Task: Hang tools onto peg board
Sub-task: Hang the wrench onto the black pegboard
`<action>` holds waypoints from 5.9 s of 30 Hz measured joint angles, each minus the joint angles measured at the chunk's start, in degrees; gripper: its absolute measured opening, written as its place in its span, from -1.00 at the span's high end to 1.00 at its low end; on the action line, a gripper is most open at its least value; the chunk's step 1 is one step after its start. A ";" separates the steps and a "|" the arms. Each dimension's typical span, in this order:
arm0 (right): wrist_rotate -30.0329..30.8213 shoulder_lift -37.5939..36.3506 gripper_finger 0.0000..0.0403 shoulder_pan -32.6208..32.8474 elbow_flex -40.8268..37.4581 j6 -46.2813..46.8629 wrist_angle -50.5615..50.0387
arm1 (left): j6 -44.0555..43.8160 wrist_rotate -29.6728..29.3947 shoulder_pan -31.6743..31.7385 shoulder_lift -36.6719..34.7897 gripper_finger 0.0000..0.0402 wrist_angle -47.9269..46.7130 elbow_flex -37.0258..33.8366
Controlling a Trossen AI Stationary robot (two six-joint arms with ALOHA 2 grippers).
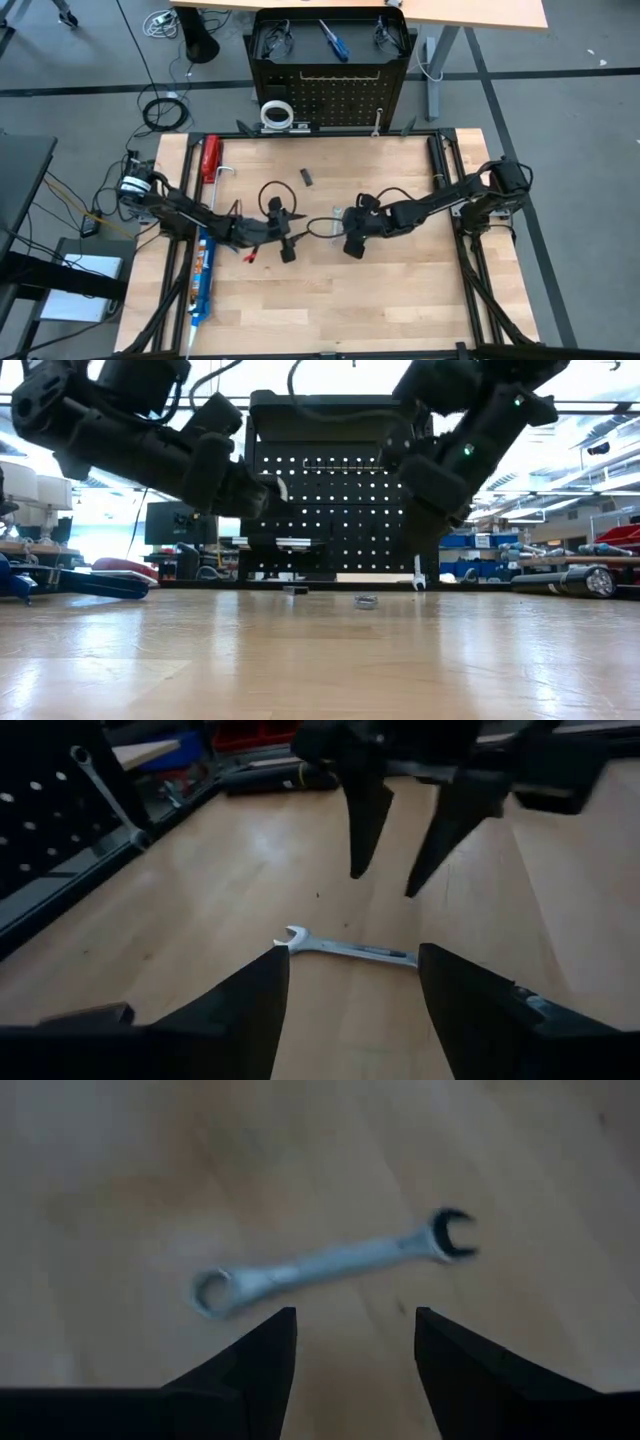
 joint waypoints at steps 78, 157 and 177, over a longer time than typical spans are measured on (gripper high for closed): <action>-20.49 9.49 -0.32 -16.84 16.79 -51.72 -9.85 | -27.13 -2.72 1.87 18.15 0.52 -24.81 14.38; -27.24 11.51 -0.17 -16.94 11.97 -37.56 -6.97 | -18.45 2.93 1.77 -0.94 0.07 -50.45 14.01; -27.26 11.39 -0.17 -17.29 10.71 -34.60 -4.87 | -15.79 1.20 1.89 -0.92 -0.03 -49.46 13.78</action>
